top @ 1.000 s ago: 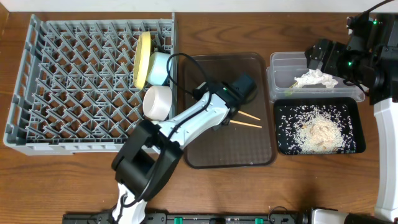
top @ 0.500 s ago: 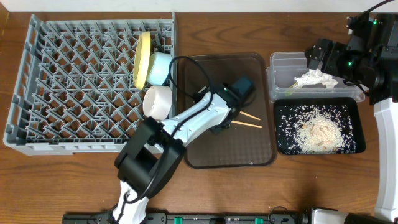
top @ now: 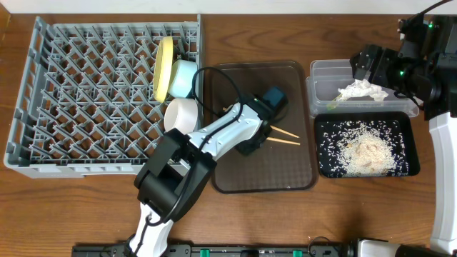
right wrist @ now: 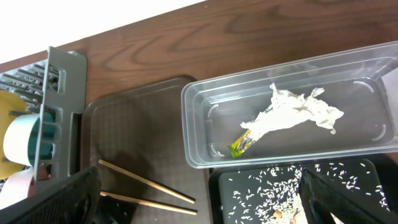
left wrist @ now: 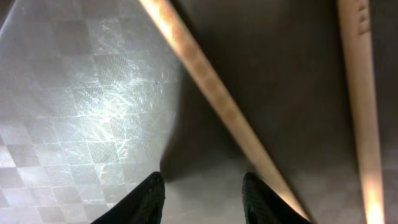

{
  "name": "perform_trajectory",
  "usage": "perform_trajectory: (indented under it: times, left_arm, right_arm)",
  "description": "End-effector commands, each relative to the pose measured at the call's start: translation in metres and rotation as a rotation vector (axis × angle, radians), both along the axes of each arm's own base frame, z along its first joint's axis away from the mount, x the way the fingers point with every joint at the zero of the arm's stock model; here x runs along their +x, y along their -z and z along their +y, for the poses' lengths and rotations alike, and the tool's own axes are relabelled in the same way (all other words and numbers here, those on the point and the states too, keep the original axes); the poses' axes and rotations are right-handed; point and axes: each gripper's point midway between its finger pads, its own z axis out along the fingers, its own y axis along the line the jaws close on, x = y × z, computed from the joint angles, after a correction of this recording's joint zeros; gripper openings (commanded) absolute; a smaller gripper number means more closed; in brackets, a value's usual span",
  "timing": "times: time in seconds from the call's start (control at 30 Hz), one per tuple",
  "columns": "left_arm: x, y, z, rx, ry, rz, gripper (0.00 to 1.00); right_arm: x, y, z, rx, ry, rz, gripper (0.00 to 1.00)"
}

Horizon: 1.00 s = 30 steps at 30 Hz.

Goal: Sort waste into correct bins and load items into the dishwasher

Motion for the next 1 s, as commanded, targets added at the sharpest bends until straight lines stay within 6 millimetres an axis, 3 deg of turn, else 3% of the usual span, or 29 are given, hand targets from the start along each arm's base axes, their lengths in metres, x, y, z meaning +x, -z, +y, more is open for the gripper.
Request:
perform_trajectory:
  times: [0.0, 0.33, 0.5, 0.57, 0.97]
  left_arm:
    - [0.002, 0.008, 0.003, 0.011, -0.01, 0.001, 0.42]
    - [0.018, -0.002, -0.03, -0.144, 0.058, -0.055, 0.34]
    - [0.033, -0.03, -0.028, -0.144, 0.059, -0.163, 0.34]
    - [0.036, -0.031, -0.025, -0.124, 0.055, -0.182, 0.35]
    - [0.034, 0.002, -0.018, -0.078, 0.004, -0.127, 0.39]
  right_arm:
    - [0.0, 0.0, -0.001, 0.009, 0.007, 0.003, 0.99]
    - [0.0, 0.0, -0.001, 0.009, 0.007, 0.003, 0.99]
    - [0.001, 0.001, -0.001, 0.009, 0.007, 0.003, 0.99]
    - [0.0, 0.0, -0.001, 0.009, 0.007, 0.003, 0.99]
    - [0.0, 0.0, -0.001, 0.009, 0.007, 0.003, 0.99]
